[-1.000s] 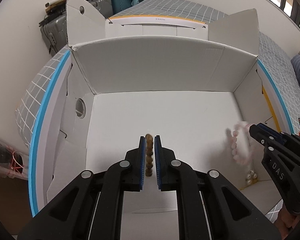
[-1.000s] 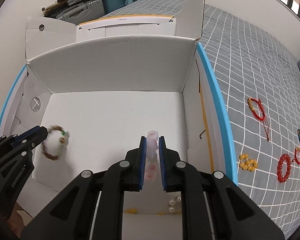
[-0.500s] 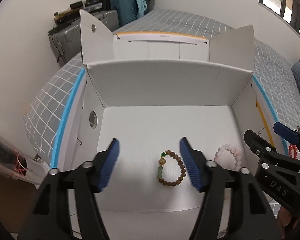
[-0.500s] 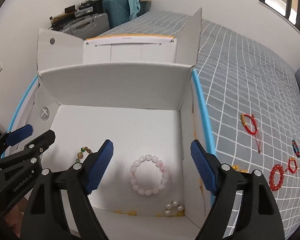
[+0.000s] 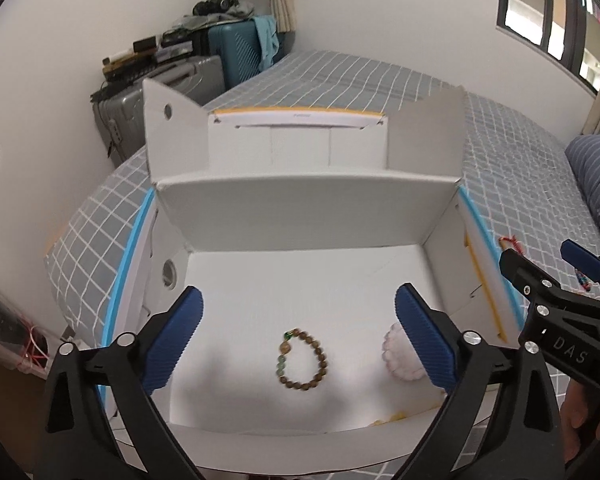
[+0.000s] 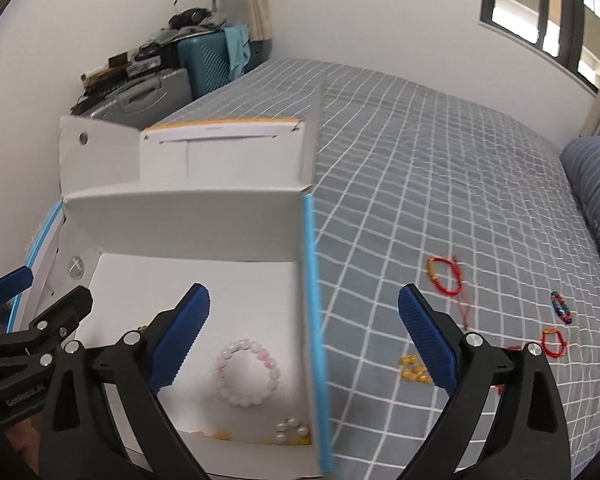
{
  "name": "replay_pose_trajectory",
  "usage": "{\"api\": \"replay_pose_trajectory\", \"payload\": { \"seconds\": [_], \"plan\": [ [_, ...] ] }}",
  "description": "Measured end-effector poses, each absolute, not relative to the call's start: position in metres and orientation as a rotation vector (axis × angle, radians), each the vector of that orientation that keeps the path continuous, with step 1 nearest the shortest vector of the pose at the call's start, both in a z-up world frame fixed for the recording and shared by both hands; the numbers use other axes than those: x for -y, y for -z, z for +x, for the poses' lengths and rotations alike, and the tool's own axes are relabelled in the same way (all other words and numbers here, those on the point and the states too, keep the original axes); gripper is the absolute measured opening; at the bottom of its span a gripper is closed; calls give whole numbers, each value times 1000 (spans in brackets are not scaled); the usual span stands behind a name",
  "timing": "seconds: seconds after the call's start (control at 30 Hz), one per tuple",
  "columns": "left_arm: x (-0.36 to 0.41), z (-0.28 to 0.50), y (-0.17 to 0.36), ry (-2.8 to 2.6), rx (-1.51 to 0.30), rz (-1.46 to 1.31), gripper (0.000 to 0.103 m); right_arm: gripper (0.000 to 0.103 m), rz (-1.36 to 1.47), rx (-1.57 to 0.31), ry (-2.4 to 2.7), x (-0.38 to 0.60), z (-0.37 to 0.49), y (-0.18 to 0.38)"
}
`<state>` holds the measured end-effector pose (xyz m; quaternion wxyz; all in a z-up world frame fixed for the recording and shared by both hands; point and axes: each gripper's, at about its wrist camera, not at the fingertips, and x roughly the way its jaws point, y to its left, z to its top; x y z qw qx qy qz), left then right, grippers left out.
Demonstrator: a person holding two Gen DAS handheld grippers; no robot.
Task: Organize jewelry
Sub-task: 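Move both tools back over the remaining bracelets on the bed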
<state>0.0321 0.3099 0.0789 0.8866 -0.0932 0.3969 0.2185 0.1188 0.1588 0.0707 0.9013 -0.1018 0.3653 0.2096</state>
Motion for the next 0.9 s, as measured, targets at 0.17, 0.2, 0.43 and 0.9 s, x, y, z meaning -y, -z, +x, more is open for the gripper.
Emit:
{"api": "replay_pose_trajectory", "payload": {
  "seconds": [0.17,0.2,0.43,0.9],
  "plan": [
    [-294,42,-85,-428,-811,-186,97,94,-209,-728,-389,-136,129,-76],
    [-291,44,-86,-421,-804,-184,97,94,-205,-726,-377,-130,132,-76],
    [-265,63,-89,-363,-801,-172,97,94,-180,-720,-313,-91,150,-79],
    [-177,123,-85,-179,-818,-103,97,94,-169,-723,-137,29,197,-68]
  ]
}}
